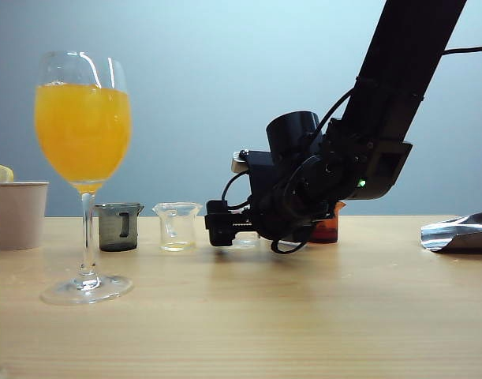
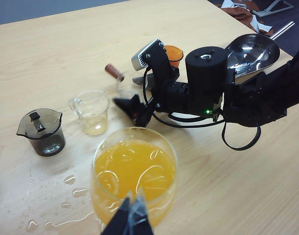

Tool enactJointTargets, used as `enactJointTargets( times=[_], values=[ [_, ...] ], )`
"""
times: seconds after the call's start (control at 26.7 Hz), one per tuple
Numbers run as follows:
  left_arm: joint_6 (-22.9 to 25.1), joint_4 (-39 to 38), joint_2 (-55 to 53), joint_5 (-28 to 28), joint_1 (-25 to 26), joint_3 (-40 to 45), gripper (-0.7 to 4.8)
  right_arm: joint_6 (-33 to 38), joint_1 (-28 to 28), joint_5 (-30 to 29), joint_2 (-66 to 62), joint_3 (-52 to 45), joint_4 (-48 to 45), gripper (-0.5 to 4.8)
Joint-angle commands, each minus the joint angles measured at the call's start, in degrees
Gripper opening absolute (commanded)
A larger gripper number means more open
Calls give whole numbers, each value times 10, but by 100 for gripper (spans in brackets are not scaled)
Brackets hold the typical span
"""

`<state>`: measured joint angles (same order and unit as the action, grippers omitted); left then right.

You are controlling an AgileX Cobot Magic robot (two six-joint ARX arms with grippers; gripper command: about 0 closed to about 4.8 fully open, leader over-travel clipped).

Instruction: Pick up the third measuring cup from the left, pour the pineapple juice inside into the goblet, and finally put the measuring cup back in its original place.

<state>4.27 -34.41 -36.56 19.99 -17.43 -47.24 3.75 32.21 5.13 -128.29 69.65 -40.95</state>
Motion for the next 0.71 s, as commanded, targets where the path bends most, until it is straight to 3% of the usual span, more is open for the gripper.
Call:
enactJointTargets(
  times=[0.04, 0.37, 0.71],
  values=[
    [2, 7, 1, 2, 0, -1, -6, 1, 1, -21, 3, 2, -8, 437],
    [2, 7, 1, 2, 0, -1, -5, 3, 2, -23, 35, -4, 70, 438],
    [2, 9, 1, 2, 0, -2, -6, 23, 5, -28, 134, -117, 75, 421]
  ],
)
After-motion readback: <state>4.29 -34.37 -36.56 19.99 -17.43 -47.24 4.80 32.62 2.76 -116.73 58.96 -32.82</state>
